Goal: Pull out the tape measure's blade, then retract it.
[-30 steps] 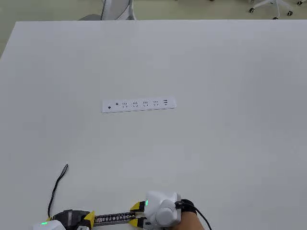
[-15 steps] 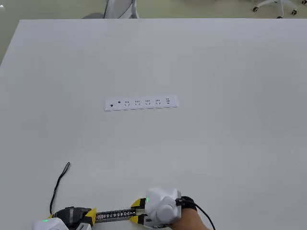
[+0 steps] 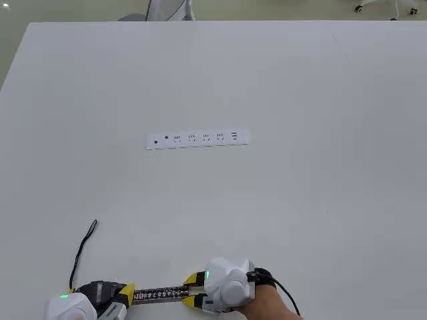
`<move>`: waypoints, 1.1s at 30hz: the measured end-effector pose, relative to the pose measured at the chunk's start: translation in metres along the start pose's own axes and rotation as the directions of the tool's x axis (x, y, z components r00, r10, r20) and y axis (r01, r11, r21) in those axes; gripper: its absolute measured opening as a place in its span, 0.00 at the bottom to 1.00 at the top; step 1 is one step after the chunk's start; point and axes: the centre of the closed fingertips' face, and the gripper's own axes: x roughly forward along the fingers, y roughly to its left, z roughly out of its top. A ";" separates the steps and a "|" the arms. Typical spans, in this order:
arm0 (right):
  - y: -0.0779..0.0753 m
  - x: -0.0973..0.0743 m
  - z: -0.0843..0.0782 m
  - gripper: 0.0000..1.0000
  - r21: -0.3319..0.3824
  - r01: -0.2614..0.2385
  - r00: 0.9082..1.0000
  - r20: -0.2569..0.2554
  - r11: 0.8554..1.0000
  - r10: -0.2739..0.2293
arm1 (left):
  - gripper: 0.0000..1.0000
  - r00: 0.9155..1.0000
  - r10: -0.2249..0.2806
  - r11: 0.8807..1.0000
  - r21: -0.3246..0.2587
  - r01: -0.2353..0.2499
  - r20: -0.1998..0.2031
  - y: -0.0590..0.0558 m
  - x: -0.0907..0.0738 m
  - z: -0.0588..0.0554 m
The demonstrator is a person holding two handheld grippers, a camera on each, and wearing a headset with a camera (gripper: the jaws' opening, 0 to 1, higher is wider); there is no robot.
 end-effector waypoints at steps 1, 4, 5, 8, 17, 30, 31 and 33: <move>0.000 0.000 0.000 0.14 0.001 0.001 1.000 0.002 1.000 -0.001 | 0.68 1.000 0.001 1.000 0.004 -0.001 0.003 0.000 0.000 0.000; 0.000 0.000 0.000 0.14 0.004 0.003 1.000 0.006 1.000 -0.003 | 0.67 1.000 0.011 1.000 0.012 -0.011 0.001 -0.001 -0.002 0.000; 0.000 0.000 0.000 0.14 0.003 0.003 1.000 0.006 1.000 -0.003 | 0.67 1.000 0.012 1.000 0.014 -0.012 0.000 -0.002 -0.002 0.000; 0.000 -0.001 0.001 0.14 0.009 0.002 1.000 0.018 1.000 -0.002 | 0.67 1.000 0.017 1.000 0.008 -0.016 -0.009 -0.003 -0.003 -0.001; -0.002 0.002 0.003 0.13 0.009 -0.006 0.999 0.035 1.000 0.005 | 0.66 1.000 0.002 1.000 -0.016 -0.002 -0.021 -0.003 -0.006 0.000; -0.002 0.005 0.007 0.13 0.016 -0.027 0.998 0.053 0.999 0.026 | 0.65 0.999 0.011 1.000 -0.020 -0.012 -0.032 -0.004 -0.007 0.000; -0.001 0.005 0.007 0.13 0.017 -0.031 0.998 0.053 0.999 0.030 | 0.65 0.999 0.012 1.000 -0.018 -0.013 -0.033 -0.004 -0.007 0.000; -0.001 0.005 0.008 0.13 0.008 -0.036 0.998 0.050 0.999 0.035 | 0.65 0.999 0.015 1.000 -0.022 -0.016 -0.031 -0.003 -0.007 0.000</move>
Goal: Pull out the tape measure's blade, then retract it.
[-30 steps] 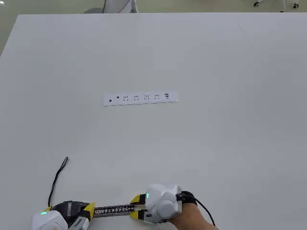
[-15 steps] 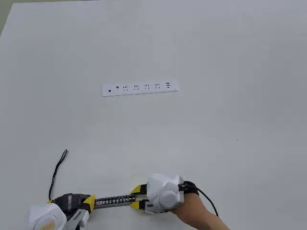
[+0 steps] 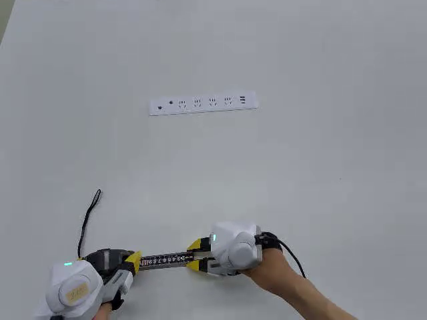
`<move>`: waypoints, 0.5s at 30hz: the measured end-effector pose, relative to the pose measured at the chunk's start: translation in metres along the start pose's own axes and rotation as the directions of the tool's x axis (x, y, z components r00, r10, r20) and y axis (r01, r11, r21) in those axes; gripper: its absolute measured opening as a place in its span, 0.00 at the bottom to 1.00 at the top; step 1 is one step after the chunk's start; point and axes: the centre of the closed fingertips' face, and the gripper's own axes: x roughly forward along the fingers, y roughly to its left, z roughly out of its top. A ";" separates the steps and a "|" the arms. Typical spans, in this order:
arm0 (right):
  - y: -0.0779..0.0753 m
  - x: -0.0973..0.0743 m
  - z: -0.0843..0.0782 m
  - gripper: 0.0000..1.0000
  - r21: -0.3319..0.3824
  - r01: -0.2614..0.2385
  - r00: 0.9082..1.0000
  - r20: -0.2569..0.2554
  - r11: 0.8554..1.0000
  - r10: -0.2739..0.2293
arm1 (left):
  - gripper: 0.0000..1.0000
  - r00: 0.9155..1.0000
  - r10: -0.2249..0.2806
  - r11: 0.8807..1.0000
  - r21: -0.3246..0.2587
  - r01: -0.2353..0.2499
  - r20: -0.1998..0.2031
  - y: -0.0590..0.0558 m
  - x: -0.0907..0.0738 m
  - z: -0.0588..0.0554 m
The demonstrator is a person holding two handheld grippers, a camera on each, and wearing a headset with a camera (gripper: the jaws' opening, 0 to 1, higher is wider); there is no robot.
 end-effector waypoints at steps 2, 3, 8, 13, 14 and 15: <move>0.000 0.001 0.001 0.13 0.001 -0.001 1.000 -0.002 1.000 0.001 | 0.65 1.000 0.001 1.000 -0.003 -0.001 -0.001 0.000 0.000 0.000; 0.000 0.001 0.001 0.13 -0.001 -0.003 1.000 -0.004 1.000 0.003 | 0.65 1.000 -0.001 1.000 -0.003 0.001 -0.002 -0.001 -0.001 0.000; 0.001 0.006 0.002 0.13 0.003 -0.008 1.000 -0.003 1.000 0.008 | 0.65 1.000 -0.014 1.000 -0.006 0.014 -0.007 0.000 0.000 -0.001; 0.002 0.008 0.004 0.13 0.004 -0.012 1.000 -0.005 1.000 0.012 | 0.65 1.000 -0.013 1.000 -0.006 0.013 -0.010 -0.001 0.000 -0.001; 0.002 0.008 0.004 0.13 0.004 -0.012 1.000 -0.005 1.000 0.012 | 0.65 1.000 -0.013 1.000 -0.006 0.013 -0.009 -0.001 0.000 -0.001; 0.002 0.008 0.005 0.13 0.004 -0.012 1.000 -0.006 1.000 0.012 | 0.65 1.000 -0.014 1.000 -0.007 0.014 -0.009 -0.001 0.000 -0.001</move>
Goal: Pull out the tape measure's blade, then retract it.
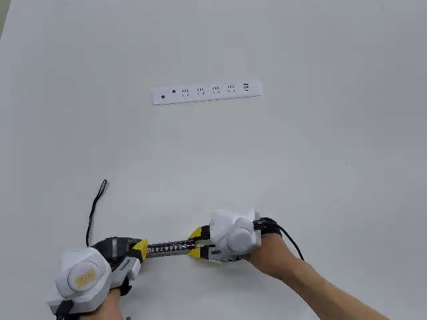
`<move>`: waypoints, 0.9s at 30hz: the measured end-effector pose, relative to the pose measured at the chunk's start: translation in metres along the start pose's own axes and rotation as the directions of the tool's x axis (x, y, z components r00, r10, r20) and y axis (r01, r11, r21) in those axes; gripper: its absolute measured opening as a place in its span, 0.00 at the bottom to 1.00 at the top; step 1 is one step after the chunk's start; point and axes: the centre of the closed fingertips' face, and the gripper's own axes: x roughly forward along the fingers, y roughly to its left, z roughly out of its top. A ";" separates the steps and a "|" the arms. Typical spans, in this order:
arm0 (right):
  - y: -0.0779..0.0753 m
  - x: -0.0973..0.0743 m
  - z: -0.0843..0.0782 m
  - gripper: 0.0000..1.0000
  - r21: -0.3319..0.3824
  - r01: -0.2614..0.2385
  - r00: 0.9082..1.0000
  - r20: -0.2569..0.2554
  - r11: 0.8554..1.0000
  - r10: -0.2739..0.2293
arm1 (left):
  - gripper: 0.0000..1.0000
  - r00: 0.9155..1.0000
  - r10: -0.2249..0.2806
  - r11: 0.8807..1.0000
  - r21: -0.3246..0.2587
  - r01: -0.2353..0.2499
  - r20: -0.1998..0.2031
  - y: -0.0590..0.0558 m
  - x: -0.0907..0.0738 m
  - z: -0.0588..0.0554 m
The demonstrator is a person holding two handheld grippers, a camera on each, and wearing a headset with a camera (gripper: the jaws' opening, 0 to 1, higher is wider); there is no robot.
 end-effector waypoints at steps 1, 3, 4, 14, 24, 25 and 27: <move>0.000 0.000 0.000 0.13 0.000 0.000 1.000 0.000 1.000 0.000 | 0.65 1.000 0.000 1.000 -0.001 0.000 0.000 0.000 0.000 0.000; -0.002 -0.002 0.003 0.13 -0.006 0.008 1.000 -0.003 1.000 -0.008 | 0.65 1.000 -0.011 1.000 -0.021 0.011 0.001 0.001 0.000 0.000; -0.003 -0.003 0.004 0.13 -0.009 0.011 1.000 -0.004 1.000 -0.011 | 0.65 1.000 -0.017 0.999 -0.032 0.017 0.001 0.002 0.000 0.000; -0.005 -0.008 0.010 0.14 -0.024 0.011 1.000 -0.006 1.000 -0.011 | 0.64 0.999 -0.049 0.996 -0.073 0.050 0.015 0.004 -0.001 0.003; 0.001 -0.003 0.006 0.14 -0.029 -0.001 1.000 -0.020 1.000 0.000 | 0.65 1.000 -0.028 1.000 0.002 0.028 0.011 -0.001 0.001 -0.001; 0.001 -0.002 0.006 0.14 -0.027 -0.004 1.000 -0.021 1.000 0.004 | 0.65 0.999 -0.027 1.000 0.017 0.026 0.021 -0.001 0.001 -0.001; 0.004 -0.001 0.003 0.14 -0.027 -0.010 1.000 -0.028 1.000 0.009 | 0.66 0.999 -0.033 0.999 0.044 0.031 0.042 -0.001 0.000 -0.001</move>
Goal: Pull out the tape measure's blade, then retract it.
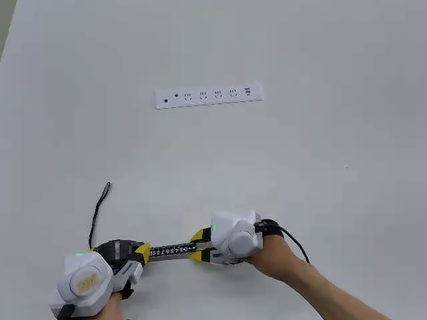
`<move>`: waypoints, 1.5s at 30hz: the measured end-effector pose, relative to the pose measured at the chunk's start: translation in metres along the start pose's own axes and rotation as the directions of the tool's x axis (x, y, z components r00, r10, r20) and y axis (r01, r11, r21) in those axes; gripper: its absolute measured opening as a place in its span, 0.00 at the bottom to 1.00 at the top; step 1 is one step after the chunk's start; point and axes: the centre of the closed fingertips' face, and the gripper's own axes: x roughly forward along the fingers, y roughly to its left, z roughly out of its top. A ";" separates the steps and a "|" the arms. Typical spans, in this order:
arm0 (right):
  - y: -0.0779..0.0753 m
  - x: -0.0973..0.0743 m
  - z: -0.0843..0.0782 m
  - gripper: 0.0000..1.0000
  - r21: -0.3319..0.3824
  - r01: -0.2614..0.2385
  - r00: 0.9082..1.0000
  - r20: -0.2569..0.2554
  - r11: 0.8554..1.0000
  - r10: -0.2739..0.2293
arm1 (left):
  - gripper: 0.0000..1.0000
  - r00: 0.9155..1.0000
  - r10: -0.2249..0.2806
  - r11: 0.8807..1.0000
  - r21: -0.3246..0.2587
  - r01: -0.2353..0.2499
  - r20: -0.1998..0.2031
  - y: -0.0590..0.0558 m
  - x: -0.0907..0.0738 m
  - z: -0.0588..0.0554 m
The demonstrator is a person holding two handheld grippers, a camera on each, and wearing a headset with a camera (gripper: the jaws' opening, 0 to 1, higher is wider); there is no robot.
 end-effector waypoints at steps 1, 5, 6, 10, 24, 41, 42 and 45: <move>0.001 0.000 -0.001 0.14 0.003 0.000 1.000 -0.001 1.000 0.000 | 0.66 1.000 -0.004 1.000 0.002 0.004 0.007 0.000 0.000 0.000; 0.003 0.002 -0.004 0.14 0.029 0.001 1.000 0.010 1.000 -0.002 | 0.68 1.000 -0.027 0.999 0.041 0.027 0.007 -0.002 0.003 -0.001; 0.002 0.002 -0.003 0.14 0.035 0.005 1.000 0.019 0.999 -0.006 | 0.69 0.999 -0.029 0.995 0.090 0.031 -0.015 -0.001 0.005 -0.005; 0.004 0.002 -0.003 0.14 0.036 0.004 1.000 0.021 0.999 -0.005 | 0.75 0.999 -0.012 0.996 0.088 0.015 -0.032 -0.002 0.013 -0.010; 0.004 0.001 -0.001 0.14 0.043 0.000 1.000 0.026 0.999 -0.001 | 0.70 1.000 -0.002 0.999 -0.036 0.002 0.004 0.003 0.006 0.000; 0.002 0.005 0.002 0.14 0.046 0.003 0.999 0.036 0.999 -0.004 | 0.67 0.999 0.043 0.999 0.008 -0.043 -0.018 0.004 0.003 0.002; 0.002 0.006 0.003 0.14 0.046 0.002 0.999 0.037 0.999 -0.004 | 0.67 0.999 0.044 0.999 0.008 -0.043 -0.018 0.004 0.003 0.002; 0.002 0.009 0.005 0.14 0.045 -0.002 0.999 0.042 0.999 0.000 | 0.67 0.999 0.041 0.999 0.003 -0.041 -0.020 0.003 0.003 0.002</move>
